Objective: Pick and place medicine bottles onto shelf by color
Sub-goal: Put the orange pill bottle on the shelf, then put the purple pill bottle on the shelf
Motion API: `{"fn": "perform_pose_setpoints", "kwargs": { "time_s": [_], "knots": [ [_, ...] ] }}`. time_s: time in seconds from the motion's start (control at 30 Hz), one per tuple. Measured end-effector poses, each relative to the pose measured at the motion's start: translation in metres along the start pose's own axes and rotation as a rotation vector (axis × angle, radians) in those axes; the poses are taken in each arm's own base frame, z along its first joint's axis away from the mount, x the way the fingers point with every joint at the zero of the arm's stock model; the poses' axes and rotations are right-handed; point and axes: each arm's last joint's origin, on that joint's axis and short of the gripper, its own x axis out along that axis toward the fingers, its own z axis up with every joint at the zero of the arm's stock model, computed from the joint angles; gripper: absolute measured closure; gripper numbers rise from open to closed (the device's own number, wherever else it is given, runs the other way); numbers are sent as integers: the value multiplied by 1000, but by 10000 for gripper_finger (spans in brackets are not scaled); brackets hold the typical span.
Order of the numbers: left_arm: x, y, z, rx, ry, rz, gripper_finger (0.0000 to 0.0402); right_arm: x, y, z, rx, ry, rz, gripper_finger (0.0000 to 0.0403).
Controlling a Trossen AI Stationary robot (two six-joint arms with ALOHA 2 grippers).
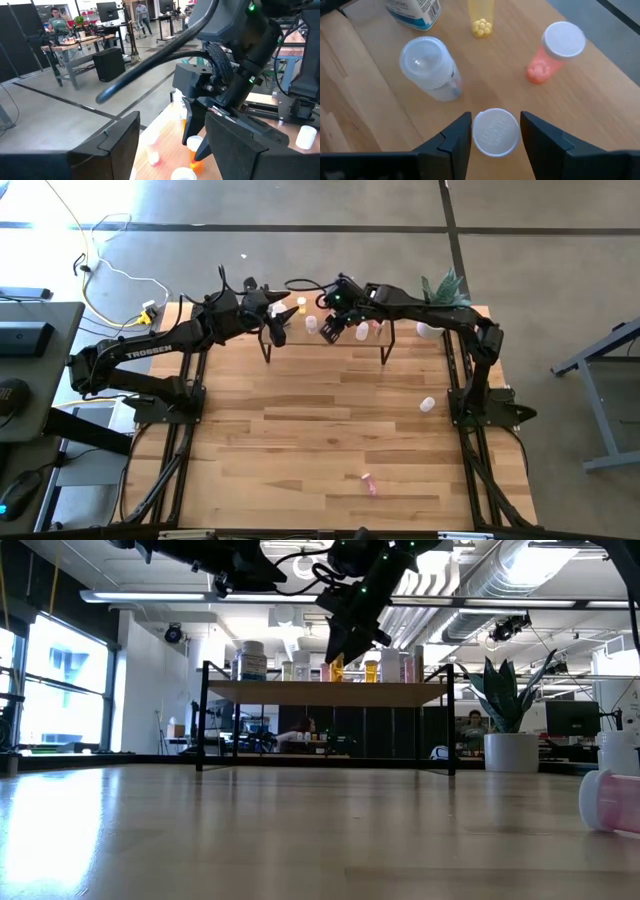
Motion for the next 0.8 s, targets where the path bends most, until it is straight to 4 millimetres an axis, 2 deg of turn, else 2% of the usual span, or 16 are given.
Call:
{"fn": "perform_pose_setpoints", "kwargs": {
  "time_s": [0.2, 0.57, 0.8],
  "knots": [
    [0, 0, 0, 0, 0, 1, 188, -4, -1, 1, 6, -8, 0, 242],
    [0, -1, -4, 47, 42, -36, 188, -33, -4, 5, 64, -75, -14, 242],
    [-6, -1, -6, 65, 87, -52, 188, -51, 6, 2, 134, -64, 107, 242]
  ]
}}
